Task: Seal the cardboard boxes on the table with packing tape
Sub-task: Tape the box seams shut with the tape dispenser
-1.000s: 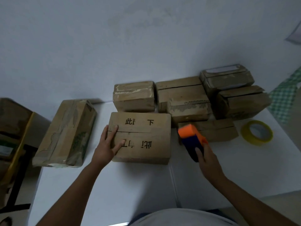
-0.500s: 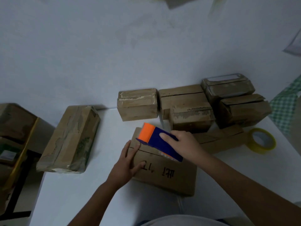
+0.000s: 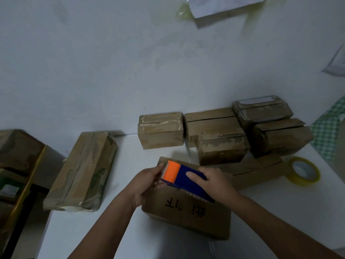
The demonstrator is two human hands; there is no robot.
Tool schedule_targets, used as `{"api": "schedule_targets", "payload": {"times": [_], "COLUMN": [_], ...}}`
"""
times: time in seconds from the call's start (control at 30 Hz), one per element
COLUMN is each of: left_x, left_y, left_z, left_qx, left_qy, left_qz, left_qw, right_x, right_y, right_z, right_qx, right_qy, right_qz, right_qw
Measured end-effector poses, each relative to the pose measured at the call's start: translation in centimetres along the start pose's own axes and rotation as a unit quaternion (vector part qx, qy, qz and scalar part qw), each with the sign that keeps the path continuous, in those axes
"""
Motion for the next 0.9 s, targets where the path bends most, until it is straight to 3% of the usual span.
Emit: {"api": "schedule_targets", "payload": {"times": [0.13,0.37,0.7,0.9], "left_x": [-0.5,-0.9,-1.3,-1.1], "left_y": [-0.7,-0.3,-1.4,-2.3], "left_z": [-0.2,-0.1,0.0,7.9], "left_qx": [0.009,-0.050,0.008,-0.118], "left_qy": [0.033,0.013,-0.025,-0.153], "left_qz": [-0.005,0.013,-0.076,-0.097], "left_qw": [0.999,0.999,0.997,0.976], "right_x": [0.1,0.2,0.2,-0.4], "right_y": [-0.1,0.2,2.3,0.2], "right_z": [-0.1,0.0,1.4,2.4], "right_qx": [0.006,-0.030,-0.033,-0.093], "right_qy": [0.005,0.010,0.035,0.070], "right_qz": [0.003,0.008,0.039,0.026], "right_qw": [1.000,0.999,0.998,0.993]}}
Point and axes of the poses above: each hand's wrist, its own x-axis towards the middle knuckle, its own z-axis out of the back of the hand, y = z × x, the point moved 10 cm from there along x, towards the middle knuckle, and after that the axes turned 2 degrees about y, right-handed, at the moved point
